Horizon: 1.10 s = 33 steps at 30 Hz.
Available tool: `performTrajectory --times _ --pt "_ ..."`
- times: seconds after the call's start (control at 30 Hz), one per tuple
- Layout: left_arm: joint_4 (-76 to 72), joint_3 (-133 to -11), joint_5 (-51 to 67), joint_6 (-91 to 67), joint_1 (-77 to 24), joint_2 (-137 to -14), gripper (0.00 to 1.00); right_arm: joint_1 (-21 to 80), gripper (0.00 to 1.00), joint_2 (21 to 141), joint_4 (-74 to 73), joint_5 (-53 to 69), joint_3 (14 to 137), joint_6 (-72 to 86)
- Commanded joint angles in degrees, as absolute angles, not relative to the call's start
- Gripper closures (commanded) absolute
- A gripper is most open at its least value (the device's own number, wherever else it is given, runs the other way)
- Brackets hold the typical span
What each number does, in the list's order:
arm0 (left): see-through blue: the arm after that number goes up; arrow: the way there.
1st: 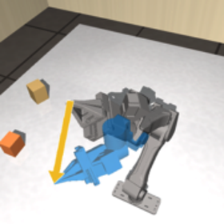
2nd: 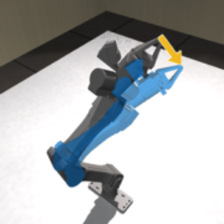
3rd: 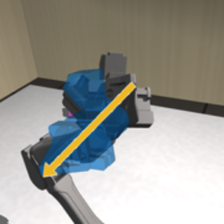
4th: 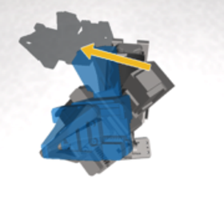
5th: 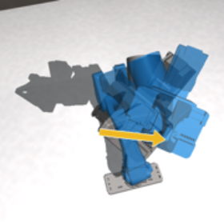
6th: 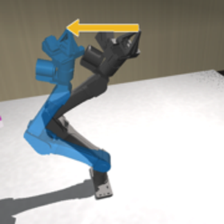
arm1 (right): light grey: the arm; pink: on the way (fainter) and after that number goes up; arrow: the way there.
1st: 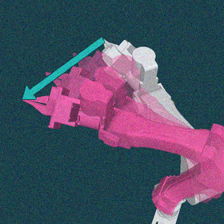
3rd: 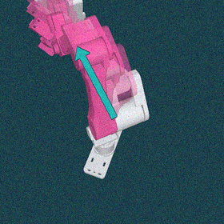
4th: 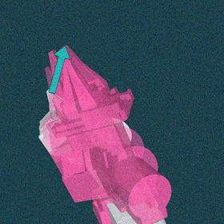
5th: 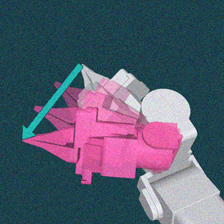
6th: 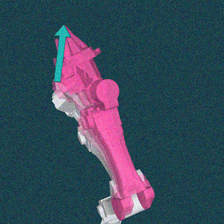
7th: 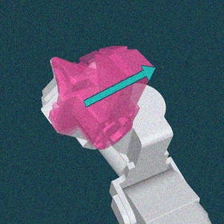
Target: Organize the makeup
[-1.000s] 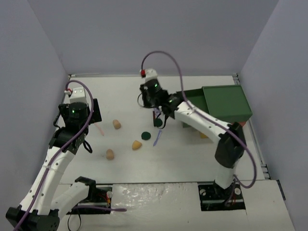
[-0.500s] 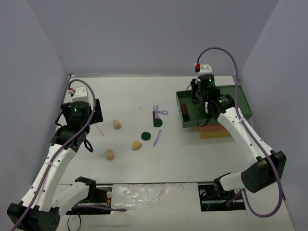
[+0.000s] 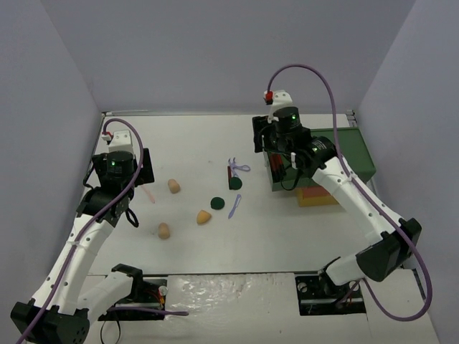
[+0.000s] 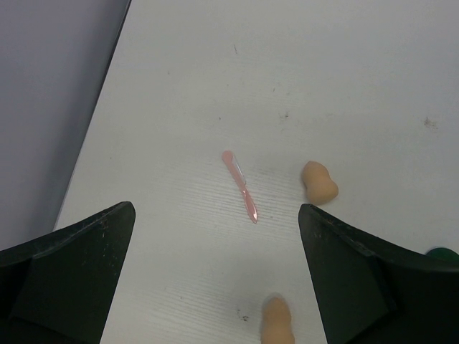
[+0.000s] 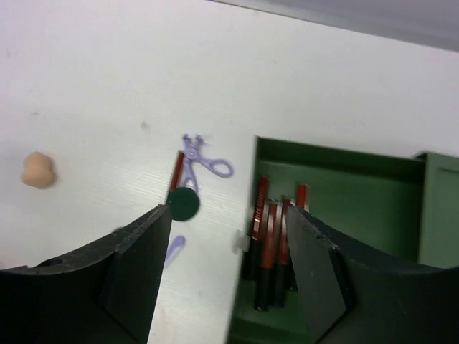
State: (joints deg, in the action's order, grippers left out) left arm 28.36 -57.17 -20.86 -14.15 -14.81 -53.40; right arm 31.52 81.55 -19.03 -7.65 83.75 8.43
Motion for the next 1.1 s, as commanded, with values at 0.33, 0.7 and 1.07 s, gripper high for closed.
performTrajectory --times 0.33,0.7,1.07 --pt "26.83 -59.41 -21.42 -14.41 -14.24 -53.33 0.03 42.01 0.46 104.63 -4.63 -8.75 86.42 18.92" --pt "27.03 -59.63 -21.11 -14.41 -14.24 -53.17 0.03 41.52 0.53 115.55 -0.93 -10.09 86.14 20.29" --pt "27.07 -59.68 -20.92 -14.59 -14.24 -53.09 0.03 40.47 0.56 120.39 1.67 -11.44 85.18 21.36"
